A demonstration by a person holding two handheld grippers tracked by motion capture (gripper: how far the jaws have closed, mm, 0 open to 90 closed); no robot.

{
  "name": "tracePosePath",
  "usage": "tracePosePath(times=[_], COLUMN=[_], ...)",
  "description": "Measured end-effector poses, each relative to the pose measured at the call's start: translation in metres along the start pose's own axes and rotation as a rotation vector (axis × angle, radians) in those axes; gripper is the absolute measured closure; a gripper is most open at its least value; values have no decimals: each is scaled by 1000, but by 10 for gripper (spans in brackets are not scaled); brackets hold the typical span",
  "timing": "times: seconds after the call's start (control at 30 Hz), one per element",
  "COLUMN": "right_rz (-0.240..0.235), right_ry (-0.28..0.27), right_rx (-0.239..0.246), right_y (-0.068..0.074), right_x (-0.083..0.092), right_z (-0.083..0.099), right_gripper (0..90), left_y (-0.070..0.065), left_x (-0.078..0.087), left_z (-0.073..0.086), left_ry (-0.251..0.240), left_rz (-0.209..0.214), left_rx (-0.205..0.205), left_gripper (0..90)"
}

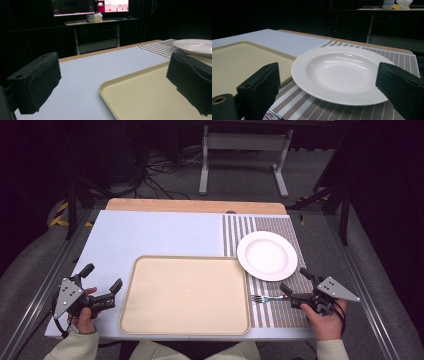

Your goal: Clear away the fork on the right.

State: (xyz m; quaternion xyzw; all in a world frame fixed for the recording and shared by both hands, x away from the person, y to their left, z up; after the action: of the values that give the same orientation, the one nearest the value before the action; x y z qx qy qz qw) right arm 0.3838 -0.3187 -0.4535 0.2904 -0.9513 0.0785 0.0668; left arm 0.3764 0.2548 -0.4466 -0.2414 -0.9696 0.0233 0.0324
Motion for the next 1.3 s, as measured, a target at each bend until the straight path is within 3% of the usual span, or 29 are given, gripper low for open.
tracePosePath(times=[0.7,1.0,1.2,1.3], right_rz=[-22,-68,-116,-151], right_ry=[-16,-25,41,103], right_rx=[-24,-39,-6,38], right_y=[1,3,6,7], right_x=[4,-6,-12,-14], right_z=[-4,-21,-27,-28], right_gripper=[58,59,38,33], left_y=[0,-1,0,-1], left_x=[1,0,0,0], left_z=[0,0,0,0], left_ry=[9,10,12,14], left_rz=[0,-4,-5,-4], left_rx=[5,3,1,2], left_gripper=[0,0,0,0])
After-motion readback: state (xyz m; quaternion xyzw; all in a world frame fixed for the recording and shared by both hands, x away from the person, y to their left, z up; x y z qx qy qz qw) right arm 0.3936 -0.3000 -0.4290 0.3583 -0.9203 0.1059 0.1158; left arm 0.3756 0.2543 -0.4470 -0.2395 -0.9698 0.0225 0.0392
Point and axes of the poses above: each handheld gripper's, and its own axes: x roughly backward along the jaws, z roughly out of its underside, y roughly to its left, the point moved 7 cm from there along -x, roughly forward along the jaws, and after that the axes turned 6 degrees about x, right-handed, at the moved point
